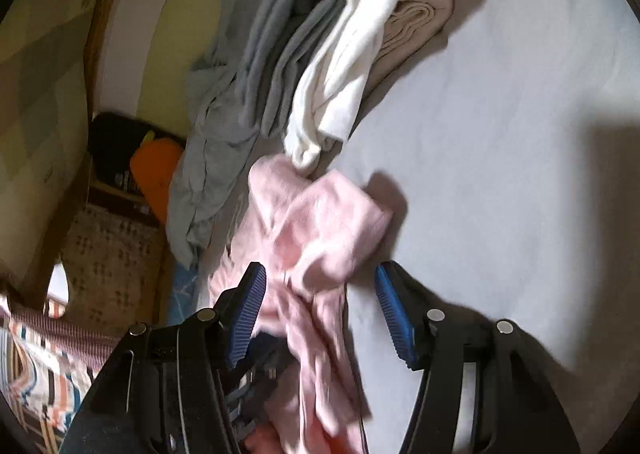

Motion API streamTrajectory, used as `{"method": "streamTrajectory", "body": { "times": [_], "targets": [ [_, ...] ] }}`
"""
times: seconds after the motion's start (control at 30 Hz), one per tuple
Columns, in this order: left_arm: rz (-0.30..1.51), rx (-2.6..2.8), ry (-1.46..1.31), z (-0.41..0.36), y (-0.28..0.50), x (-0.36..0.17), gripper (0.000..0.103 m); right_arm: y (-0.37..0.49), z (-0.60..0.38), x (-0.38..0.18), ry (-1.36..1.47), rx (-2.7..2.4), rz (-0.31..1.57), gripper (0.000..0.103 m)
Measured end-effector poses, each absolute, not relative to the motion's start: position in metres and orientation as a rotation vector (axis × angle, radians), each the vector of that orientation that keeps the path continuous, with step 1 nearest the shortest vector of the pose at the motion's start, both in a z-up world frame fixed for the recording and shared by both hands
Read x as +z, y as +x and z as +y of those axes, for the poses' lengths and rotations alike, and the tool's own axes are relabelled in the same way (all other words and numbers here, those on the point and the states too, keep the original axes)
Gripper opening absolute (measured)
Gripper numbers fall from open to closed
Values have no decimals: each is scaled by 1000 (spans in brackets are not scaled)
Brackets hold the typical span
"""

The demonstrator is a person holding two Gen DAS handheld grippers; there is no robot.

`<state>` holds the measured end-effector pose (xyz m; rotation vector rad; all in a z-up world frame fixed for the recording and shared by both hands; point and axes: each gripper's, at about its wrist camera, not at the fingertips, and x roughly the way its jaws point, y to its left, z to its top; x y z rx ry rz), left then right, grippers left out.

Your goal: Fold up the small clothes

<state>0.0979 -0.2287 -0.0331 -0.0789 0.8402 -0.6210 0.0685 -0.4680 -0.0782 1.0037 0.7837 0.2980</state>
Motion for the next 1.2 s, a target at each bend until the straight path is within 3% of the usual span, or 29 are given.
{"method": "streamTrajectory", "body": {
  "times": [0.2, 0.27, 0.33, 0.63, 0.83, 0.9, 0.97, 1.0, 1.03, 1.1, 1.17, 1.2],
  "targets": [
    [840, -619, -74, -230, 98, -33, 49, 123, -458, -81, 1023, 506, 780, 55],
    [840, -619, -73, -230, 98, -33, 49, 140, -442, -88, 1029, 637, 866, 40],
    [840, -621, -74, -230, 98, -33, 50, 139, -434, -89, 981, 556, 876, 11],
    [840, -627, -79, -230, 97, -33, 52, 92, -481, -38, 925, 284, 513, 10],
    [843, -661, -116, -226, 99, -31, 54, 87, -503, -34, 931, 259, 526, 5],
    [859, -723, -177, -217, 104, -27, 53, 87, -508, -30, 915, 238, 530, 5],
    [845, -744, -201, -209, 108, -18, 53, 86, -516, -28, 870, 196, 536, 24],
    [830, -727, -185, -207, 111, -11, 53, 87, -516, -24, 840, 187, 540, 52],
    [815, -708, -165, -205, 116, -4, 53, 86, -514, -21, 817, 201, 531, 65],
    [797, -678, -151, -200, 130, 8, 53, 85, -512, -22, 779, 229, 548, 64],
    [793, -616, -102, -201, 145, 14, 46, 94, -500, -26, 723, 255, 613, 61],
    [785, -578, -60, -205, 153, 15, 36, 100, -495, -31, 703, 250, 662, 58]
  ]
}}
